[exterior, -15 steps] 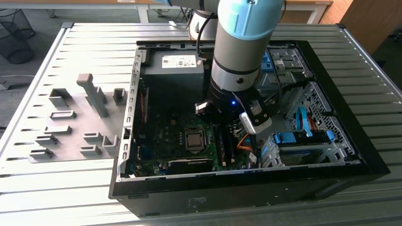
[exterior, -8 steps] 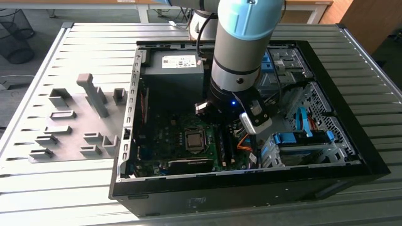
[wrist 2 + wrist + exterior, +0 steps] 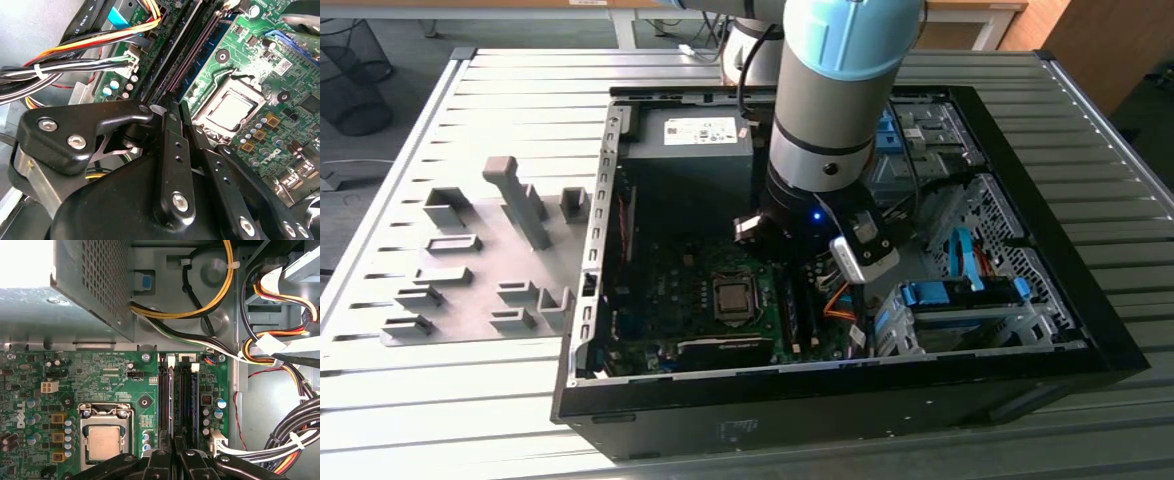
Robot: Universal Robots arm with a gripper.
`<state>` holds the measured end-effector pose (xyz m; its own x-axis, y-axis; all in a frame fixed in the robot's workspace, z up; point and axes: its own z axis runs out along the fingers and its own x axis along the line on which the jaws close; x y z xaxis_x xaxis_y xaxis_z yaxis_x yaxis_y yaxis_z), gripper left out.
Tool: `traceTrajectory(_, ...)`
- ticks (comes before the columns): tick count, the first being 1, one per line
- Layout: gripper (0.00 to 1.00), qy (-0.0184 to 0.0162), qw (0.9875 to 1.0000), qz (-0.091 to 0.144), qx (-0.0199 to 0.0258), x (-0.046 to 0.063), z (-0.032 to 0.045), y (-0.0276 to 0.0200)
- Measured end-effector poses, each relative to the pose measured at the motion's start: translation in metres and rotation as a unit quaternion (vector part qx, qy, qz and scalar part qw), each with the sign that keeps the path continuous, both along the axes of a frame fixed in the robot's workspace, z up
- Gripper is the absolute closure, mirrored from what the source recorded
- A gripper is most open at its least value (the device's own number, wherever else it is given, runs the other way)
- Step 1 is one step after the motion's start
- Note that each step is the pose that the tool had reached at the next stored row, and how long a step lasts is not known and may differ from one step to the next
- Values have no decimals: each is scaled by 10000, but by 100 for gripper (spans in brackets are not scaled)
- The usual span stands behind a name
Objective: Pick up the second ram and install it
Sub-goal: 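Insert the second ram into the second slot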
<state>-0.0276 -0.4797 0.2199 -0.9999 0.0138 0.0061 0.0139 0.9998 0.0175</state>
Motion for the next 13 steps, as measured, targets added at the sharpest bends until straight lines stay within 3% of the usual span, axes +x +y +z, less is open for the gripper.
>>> traceTrajectory(13, 86, 2, 10000, -5, -2, 16, 1, 12)
